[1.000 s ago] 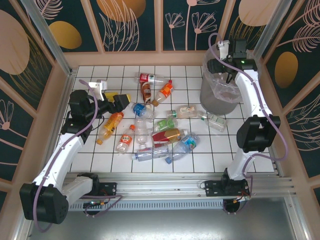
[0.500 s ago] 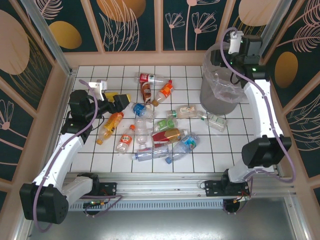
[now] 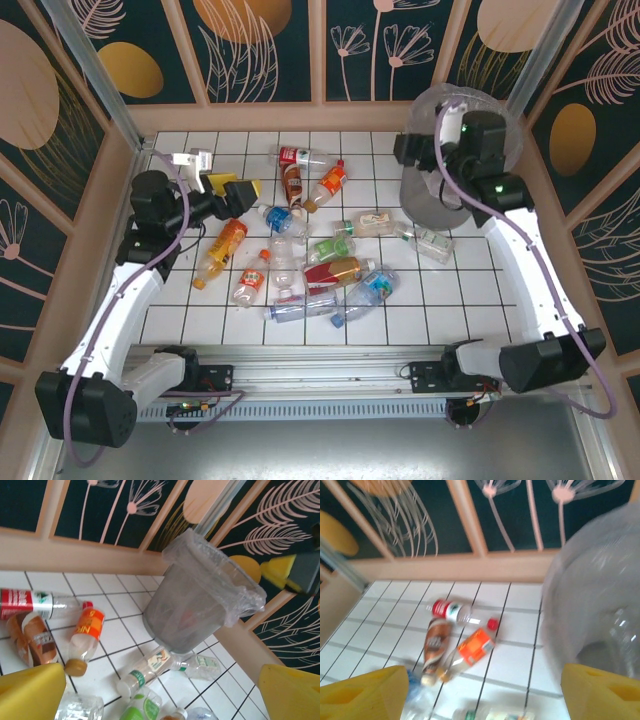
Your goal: Put the plastic bottles in the bin
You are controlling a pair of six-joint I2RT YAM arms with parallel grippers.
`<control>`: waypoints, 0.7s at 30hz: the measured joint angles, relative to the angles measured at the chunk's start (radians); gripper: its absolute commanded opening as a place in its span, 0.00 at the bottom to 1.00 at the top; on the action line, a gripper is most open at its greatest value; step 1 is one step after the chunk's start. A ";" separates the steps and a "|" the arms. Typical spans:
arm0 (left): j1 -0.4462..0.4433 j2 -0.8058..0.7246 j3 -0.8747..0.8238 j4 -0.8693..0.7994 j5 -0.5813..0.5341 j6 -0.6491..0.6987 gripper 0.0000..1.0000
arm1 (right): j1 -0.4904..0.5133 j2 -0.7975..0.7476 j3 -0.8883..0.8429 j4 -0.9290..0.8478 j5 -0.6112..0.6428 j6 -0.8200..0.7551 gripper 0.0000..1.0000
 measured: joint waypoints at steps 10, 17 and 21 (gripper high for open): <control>-0.001 0.020 0.064 -0.032 0.074 0.107 0.99 | 0.098 -0.138 -0.333 -0.015 0.035 0.166 0.73; -0.001 0.024 0.014 -0.020 0.077 0.132 0.99 | 0.120 -0.165 -0.441 -0.039 0.068 0.269 0.70; -0.001 0.023 -0.017 -0.018 0.077 0.131 0.99 | 0.134 -0.166 -0.493 -0.046 0.090 0.320 0.69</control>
